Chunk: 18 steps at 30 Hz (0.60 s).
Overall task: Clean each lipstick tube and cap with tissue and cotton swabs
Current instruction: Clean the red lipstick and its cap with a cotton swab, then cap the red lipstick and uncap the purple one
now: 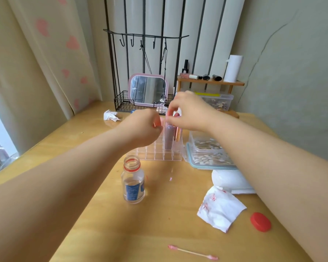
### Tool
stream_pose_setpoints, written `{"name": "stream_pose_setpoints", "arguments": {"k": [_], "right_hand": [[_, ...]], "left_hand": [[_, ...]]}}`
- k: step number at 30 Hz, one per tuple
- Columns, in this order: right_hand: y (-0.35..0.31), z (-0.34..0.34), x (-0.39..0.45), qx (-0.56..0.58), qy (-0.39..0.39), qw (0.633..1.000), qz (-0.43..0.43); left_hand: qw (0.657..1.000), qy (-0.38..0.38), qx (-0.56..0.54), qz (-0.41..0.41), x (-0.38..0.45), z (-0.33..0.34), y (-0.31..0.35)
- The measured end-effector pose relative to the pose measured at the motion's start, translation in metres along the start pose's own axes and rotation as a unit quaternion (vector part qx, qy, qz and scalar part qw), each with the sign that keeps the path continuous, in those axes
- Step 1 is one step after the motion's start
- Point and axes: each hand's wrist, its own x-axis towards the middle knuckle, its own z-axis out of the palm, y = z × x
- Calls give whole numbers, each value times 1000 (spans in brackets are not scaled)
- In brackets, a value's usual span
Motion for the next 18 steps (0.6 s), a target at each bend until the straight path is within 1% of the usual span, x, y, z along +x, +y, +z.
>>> {"name": "stream_pose_setpoints", "arguments": {"k": [1,3,7,9,12,15,17,18], "right_hand": [[-2,4,-2,-35,-14,999,-11],[-4,12,-4,-75,-39,996,5],[-10,19,-2,-103,-56,993,30],[-12,11,-3,-101,-45,993,33],[-18,-19,-12,-100,-5,994,34],[-29,-58,-36,-23,46,998,47],[-40,-76,-63,73,60,993,68],[-44,-80,-79,132,54,986,82]], "left_hand": [[1000,0,0,-3,-1,-1,1],[1000,3,-1,-7,-4,-3,3],[1000,11,-16,-10,-13,-12,7],[1000,19,-13,-10,-20,-17,9],[998,51,-26,-18,-35,-32,15],[989,118,-82,-26,-59,-51,26],[983,144,-117,-15,-80,-57,37],[981,140,-133,-9,-91,-56,43]]}}
